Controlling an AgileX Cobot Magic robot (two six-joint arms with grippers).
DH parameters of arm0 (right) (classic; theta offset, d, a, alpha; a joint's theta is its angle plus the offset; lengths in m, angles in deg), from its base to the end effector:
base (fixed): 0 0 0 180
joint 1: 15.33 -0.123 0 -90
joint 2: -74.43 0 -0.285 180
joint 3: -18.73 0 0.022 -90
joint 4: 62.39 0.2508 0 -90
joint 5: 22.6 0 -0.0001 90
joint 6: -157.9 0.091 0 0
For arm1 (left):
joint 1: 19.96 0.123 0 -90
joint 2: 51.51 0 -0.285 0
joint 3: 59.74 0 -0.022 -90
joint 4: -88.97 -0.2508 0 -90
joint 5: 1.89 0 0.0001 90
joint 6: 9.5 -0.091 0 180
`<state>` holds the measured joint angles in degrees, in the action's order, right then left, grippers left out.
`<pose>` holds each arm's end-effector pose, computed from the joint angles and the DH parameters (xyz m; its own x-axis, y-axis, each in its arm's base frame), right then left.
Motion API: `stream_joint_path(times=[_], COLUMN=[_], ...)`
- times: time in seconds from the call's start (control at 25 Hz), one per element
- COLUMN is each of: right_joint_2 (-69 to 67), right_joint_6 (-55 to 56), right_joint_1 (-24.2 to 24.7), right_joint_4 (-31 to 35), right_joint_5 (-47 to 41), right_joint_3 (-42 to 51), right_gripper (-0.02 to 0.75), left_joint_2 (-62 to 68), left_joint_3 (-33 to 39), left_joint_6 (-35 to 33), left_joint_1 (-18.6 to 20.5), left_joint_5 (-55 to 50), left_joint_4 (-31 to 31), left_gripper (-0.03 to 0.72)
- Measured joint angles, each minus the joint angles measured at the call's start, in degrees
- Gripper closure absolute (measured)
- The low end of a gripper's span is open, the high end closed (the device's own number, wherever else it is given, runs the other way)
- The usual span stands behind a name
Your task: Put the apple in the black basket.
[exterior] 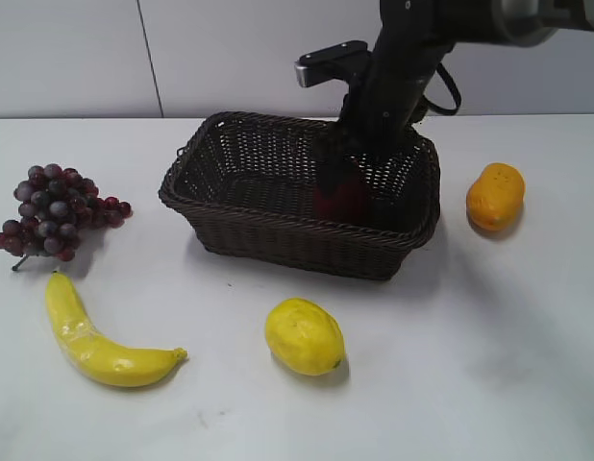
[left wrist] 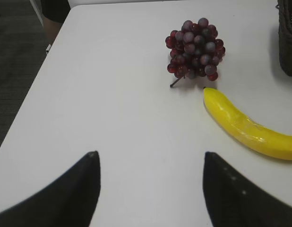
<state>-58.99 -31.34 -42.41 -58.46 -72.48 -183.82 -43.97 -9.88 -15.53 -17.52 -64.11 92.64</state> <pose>0.4146 0.2173 0.1754 -0.7796 -0.5296 -0.3343 -0.5649 0.8251 0.0105 -0.0039 -0.0053 0.2691 -0.4912 0.0543 -0.8694 0.0438 0.9983 0.0376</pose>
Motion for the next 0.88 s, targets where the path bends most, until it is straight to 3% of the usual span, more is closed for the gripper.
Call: stream_joint_path(times=[0.32, 0.52, 0.68, 0.88], right_joint_2=[7.5, 16.0, 24.1, 36.7], right_joint_6=[0.1, 2.3, 3.5, 4.9], right_joint_1=[0.0, 0.0, 0.0, 0.0], right_joint_4=[-1.6, -3.9, -3.9, -3.9], right_joint_5=[-10.7, -18.6, -19.2, -19.6], right_joint_3=[-11.4, -12.8, -8.6, 4.2], right_gripper=[0.087, 0.127, 0.158, 0.162], left_joint_2=[0.0, 0.0, 0.0, 0.0], left_joint_3=[0.0, 0.0, 0.0, 0.0], left_joint_6=[0.0, 0.0, 0.0, 0.0], left_joint_1=[0.0, 0.0, 0.0, 0.0], left_joint_5=[0.0, 0.0, 0.0, 0.0], left_joint_4=[0.0, 0.0, 0.0, 0.0], left_gripper=[0.181, 0.181, 0.181, 0.181])
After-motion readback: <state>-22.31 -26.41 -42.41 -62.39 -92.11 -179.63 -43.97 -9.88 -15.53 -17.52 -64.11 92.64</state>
